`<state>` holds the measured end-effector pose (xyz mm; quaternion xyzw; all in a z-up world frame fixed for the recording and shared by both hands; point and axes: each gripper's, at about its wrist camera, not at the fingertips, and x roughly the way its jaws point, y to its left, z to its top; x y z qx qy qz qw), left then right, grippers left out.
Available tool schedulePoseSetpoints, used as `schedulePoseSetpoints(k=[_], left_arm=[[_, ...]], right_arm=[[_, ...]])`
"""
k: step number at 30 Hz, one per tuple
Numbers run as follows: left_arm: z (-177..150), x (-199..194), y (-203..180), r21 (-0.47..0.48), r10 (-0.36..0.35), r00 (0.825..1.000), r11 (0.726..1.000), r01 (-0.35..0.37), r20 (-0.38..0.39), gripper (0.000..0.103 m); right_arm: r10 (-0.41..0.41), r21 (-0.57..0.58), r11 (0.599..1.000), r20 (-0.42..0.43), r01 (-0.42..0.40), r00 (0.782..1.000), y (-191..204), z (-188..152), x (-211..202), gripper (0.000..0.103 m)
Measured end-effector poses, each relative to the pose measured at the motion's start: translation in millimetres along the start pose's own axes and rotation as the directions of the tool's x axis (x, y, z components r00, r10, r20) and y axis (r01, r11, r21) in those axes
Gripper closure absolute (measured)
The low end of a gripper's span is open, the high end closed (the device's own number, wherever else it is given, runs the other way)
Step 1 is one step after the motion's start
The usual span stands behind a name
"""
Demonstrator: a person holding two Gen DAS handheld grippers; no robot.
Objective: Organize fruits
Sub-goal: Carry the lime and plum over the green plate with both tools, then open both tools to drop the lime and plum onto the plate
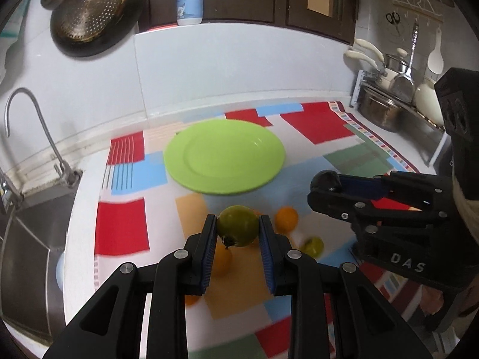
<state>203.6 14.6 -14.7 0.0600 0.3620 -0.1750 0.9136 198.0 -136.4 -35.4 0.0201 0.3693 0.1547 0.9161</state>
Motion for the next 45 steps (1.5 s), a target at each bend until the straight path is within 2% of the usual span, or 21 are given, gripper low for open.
schedulePoseSetpoints(k=[8, 20, 29, 34, 42, 45], left_arm=[[33.3, 33.1, 8.9, 0.026, -0.021, 1.000, 0.999, 0.022, -0.023, 0.075], [72.7, 117.9, 35.9, 0.046, -0.062, 0.986, 0.997, 0.069, -0.154, 0.075], [74.9, 165.4, 45.3, 0.051, -0.061, 0.965, 0.996, 0.076, -0.255, 0.075], [73.6, 180.0, 48.1, 0.053, -0.052, 0.957, 0.996, 0.070, -0.287, 0.075], [75.6, 187.5, 49.7, 0.048, -0.037, 0.955, 0.997, 0.053, -0.296, 0.075], [77.7, 185.6, 50.5, 0.046, -0.032, 0.957, 0.998, 0.048, -0.288, 0.070]], right_arm=[[0.013, -0.036, 0.999, -0.006, -0.013, 1.000, -11.8, 37.3, 21.5, 0.070], [0.026, -0.064, 0.997, -0.145, -0.035, 0.989, -35.3, 76.8, 100.7, 0.070], [-0.003, -0.087, 0.996, -0.241, -0.018, 0.970, -45.9, 80.0, 147.7, 0.070], [-0.007, -0.081, 0.997, -0.261, -0.015, 0.965, -52.6, 80.4, 161.2, 0.070], [0.004, -0.061, 0.998, -0.281, -0.022, 0.960, -58.6, 79.3, 171.3, 0.070], [0.001, -0.062, 0.998, -0.281, -0.019, 0.960, -58.6, 79.5, 171.5, 0.070]])
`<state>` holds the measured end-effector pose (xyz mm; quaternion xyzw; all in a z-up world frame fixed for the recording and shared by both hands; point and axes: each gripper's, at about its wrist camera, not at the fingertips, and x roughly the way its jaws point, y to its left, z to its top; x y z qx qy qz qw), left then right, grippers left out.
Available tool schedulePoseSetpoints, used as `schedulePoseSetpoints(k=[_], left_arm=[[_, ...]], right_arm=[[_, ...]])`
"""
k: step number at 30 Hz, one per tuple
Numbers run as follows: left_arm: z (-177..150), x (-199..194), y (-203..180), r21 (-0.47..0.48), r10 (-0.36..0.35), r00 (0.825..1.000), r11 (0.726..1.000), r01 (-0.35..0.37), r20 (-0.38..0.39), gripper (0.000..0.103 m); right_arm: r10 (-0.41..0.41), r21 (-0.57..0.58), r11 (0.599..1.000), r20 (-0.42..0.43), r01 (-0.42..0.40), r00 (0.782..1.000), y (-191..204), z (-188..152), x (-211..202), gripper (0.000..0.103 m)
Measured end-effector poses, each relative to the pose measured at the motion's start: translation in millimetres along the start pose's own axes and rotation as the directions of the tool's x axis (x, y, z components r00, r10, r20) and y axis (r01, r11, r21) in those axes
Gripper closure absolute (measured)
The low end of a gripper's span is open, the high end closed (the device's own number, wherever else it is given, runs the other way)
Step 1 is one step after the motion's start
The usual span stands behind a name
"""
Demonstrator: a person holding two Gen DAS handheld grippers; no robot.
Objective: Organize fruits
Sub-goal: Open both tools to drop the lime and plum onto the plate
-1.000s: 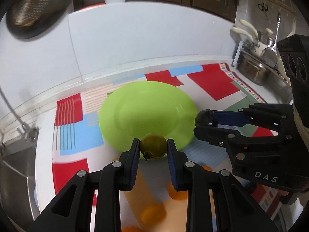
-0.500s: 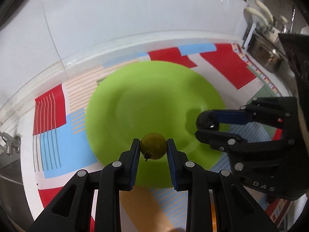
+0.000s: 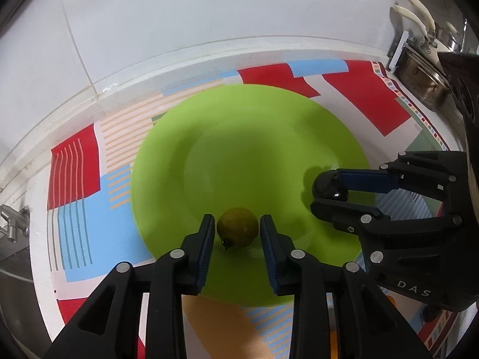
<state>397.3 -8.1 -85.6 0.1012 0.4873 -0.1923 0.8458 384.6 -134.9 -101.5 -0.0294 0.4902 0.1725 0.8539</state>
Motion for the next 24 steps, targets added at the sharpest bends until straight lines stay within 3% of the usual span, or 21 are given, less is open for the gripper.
schedulePoseSetpoints(k=[9, 16, 22, 24], left_arm=[[-11.9, -41.6, -2.4, -0.036, 0.026, 0.997, 0.999, -0.023, 0.073, 0.059], [-31.3, -97.2, -19.9, -0.043, 0.094, 0.979, 0.995, -0.088, 0.182, 0.045], [-56.4, -136.4, -37.1, -0.057, 0.102, 0.963, 0.994, -0.091, 0.248, 0.033], [-66.2, -147.3, -42.5, -0.066, 0.107, 0.957, 0.994, -0.093, 0.268, 0.028]], right_arm=[[-0.018, 0.008, 1.000, 0.067, 0.018, 0.998, 7.4, -5.8, -30.3, 0.066], [-0.041, 0.042, 0.999, 0.174, 0.034, 0.984, 17.9, -22.0, -81.2, 0.066], [-0.068, 0.075, 0.996, 0.258, 0.051, 0.964, 31.6, -48.9, -126.8, 0.056], [-0.077, 0.089, 0.995, 0.279, 0.054, 0.957, 34.4, -58.8, -138.4, 0.048]])
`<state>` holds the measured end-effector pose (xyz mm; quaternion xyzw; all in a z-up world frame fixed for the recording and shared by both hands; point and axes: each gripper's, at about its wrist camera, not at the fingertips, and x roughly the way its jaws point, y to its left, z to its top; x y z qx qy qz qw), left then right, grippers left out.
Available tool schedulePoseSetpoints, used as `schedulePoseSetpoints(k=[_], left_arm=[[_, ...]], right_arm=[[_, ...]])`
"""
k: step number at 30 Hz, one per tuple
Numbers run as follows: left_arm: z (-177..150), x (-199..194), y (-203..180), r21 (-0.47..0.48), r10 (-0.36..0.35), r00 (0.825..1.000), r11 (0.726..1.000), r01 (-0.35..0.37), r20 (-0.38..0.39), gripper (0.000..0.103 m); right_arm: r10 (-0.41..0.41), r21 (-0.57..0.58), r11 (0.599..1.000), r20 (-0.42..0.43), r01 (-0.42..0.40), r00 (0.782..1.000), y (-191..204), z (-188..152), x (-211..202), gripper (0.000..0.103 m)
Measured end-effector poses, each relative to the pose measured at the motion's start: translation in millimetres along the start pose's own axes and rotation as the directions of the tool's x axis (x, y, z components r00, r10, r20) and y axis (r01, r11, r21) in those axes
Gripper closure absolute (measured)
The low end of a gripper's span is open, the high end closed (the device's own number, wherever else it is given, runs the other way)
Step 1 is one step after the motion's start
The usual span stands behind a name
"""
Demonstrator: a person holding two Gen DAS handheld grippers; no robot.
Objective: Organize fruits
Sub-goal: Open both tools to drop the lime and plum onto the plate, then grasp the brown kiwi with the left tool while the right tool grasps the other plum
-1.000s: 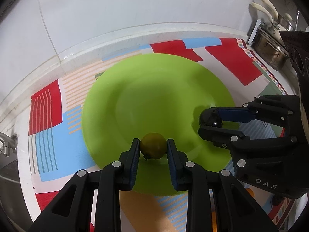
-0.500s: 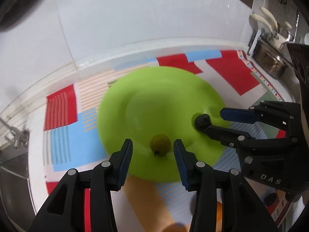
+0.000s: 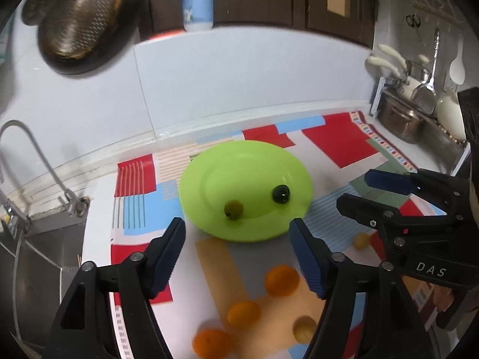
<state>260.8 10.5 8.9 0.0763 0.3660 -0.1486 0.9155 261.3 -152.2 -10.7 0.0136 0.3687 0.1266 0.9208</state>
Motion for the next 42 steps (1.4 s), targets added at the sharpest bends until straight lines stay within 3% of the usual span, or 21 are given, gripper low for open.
schedulePoseSetpoints(k=[5, 22, 35, 42], left_arm=[[-19.0, -31.3, -8.4, -0.020, 0.016, 0.999, 1.000, -0.015, 0.043, 0.021], [-70.6, -79.5, -32.4, -0.045, 0.044, 0.994, 0.998, -0.040, 0.096, 0.015], [-99.2, -69.1, -47.1, -0.021, 0.044, 0.995, 0.999, -0.042, 0.088, 0.015], [-116.5, -45.2, -55.1, -0.011, 0.030, 0.999, 1.000, -0.029, 0.038, 0.015]], right_arm=[[-0.043, 0.014, 0.999, 0.050, 0.042, 0.998, 4.0, -17.8, -32.8, 0.037], [-0.111, 0.089, 0.991, 0.081, 0.104, 0.991, 5.2, -74.3, -89.2, 0.031], [-0.138, 0.109, 0.985, 0.020, 0.135, 0.990, -4.3, -111.2, -83.9, 0.031], [-0.143, 0.115, 0.983, -0.017, 0.144, 0.990, -14.7, -131.6, -67.4, 0.031]])
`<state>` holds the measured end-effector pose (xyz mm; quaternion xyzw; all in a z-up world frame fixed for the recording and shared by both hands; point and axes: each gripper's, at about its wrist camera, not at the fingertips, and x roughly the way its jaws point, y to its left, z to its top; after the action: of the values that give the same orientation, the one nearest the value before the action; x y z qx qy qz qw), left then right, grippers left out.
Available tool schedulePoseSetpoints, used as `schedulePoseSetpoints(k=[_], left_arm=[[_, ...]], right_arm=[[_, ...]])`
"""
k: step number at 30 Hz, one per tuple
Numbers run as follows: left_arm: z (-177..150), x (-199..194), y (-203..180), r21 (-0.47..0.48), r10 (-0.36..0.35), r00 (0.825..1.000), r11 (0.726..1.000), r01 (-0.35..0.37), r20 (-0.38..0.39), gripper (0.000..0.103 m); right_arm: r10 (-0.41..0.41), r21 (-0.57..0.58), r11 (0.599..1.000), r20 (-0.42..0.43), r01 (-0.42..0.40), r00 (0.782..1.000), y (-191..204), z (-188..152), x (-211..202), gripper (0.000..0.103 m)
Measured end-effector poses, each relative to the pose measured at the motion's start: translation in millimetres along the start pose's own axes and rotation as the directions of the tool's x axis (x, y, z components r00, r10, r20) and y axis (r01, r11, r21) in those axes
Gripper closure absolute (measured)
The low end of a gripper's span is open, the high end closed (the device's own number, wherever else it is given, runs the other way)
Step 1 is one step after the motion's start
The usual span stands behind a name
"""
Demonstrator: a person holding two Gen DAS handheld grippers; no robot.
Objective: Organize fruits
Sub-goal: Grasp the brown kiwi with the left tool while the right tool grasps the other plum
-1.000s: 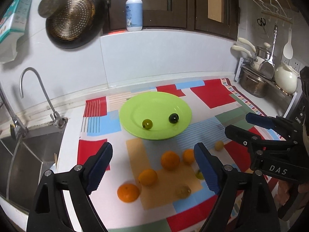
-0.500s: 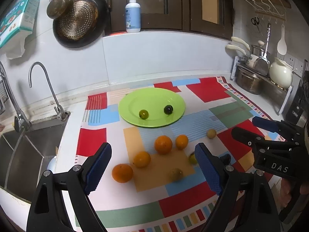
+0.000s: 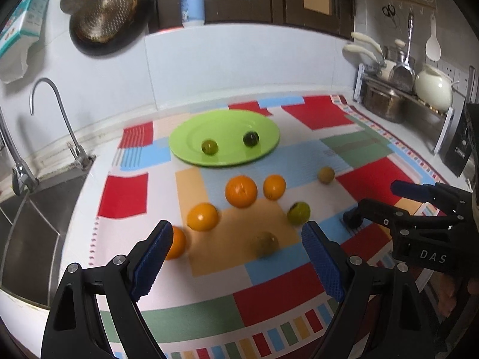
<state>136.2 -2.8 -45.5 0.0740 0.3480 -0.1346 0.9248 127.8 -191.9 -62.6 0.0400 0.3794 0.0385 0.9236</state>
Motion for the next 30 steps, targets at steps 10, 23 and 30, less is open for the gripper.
schedulePoseSetpoints(k=[10, 23, 30], left_arm=[[-18.8, 32.9, -6.4, -0.003, -0.037, 0.996, 0.999, 0.037, -0.075, 0.027], [-19.1, 61.2, -11.8, -0.008, -0.089, 0.988, 0.996, 0.088, -0.124, 0.056], [-20.7, 68.9, -9.8, -0.027, -0.114, 0.983, 0.993, 0.112, -0.147, 0.069]], right_arm=[[0.010, 0.008, 1.000, -0.043, -0.009, 0.999, -6.6, -16.2, 24.4, 0.031], [0.035, 0.012, 0.999, -0.060, -0.034, 0.998, -6.4, -19.9, 43.5, 0.053], [0.043, 0.014, 0.999, -0.077, -0.042, 0.996, -5.1, -21.4, 50.3, 0.065]])
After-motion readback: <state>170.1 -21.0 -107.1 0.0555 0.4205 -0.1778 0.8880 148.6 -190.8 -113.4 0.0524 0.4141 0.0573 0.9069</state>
